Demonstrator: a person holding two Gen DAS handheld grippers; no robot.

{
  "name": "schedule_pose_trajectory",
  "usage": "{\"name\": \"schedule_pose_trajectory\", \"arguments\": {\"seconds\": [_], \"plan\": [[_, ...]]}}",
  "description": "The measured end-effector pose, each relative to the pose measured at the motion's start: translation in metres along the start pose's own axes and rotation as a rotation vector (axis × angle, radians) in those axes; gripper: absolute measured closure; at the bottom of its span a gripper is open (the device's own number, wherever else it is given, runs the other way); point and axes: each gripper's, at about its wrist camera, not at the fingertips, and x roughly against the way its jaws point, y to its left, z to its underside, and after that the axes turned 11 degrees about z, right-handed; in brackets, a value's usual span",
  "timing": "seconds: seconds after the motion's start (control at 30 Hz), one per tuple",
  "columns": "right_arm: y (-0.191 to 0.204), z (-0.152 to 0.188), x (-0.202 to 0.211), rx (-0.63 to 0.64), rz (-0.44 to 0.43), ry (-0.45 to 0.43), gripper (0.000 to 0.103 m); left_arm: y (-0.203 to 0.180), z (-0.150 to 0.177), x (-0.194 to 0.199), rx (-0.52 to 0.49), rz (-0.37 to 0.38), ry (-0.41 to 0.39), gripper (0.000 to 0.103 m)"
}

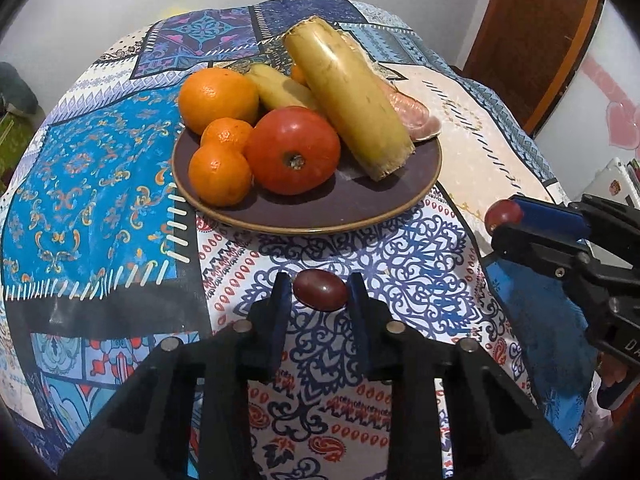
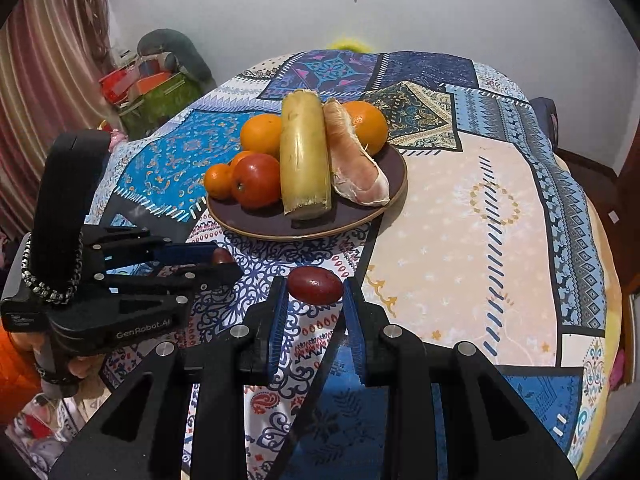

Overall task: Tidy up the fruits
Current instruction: 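Lower both dates onto the plate rim and open both grippers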

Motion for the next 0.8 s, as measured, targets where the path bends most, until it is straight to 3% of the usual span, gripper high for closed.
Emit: {"name": "schedule_pose_trajectory", "arguments": {"seconds": [0.47, 0.8], "plan": [[-0.002, -0.021, 0.001, 0.011, 0.016, -0.045, 0.077, 0.001, -0.018, 0.044, -0.003, -0.012, -0.109, 0.075], [-0.009, -0.039, -0.023, 0.009, 0.049, -0.034, 0.077, 0.017, -0.03, 0.037, 0.041, -0.015, -0.122, 0.075]]}}
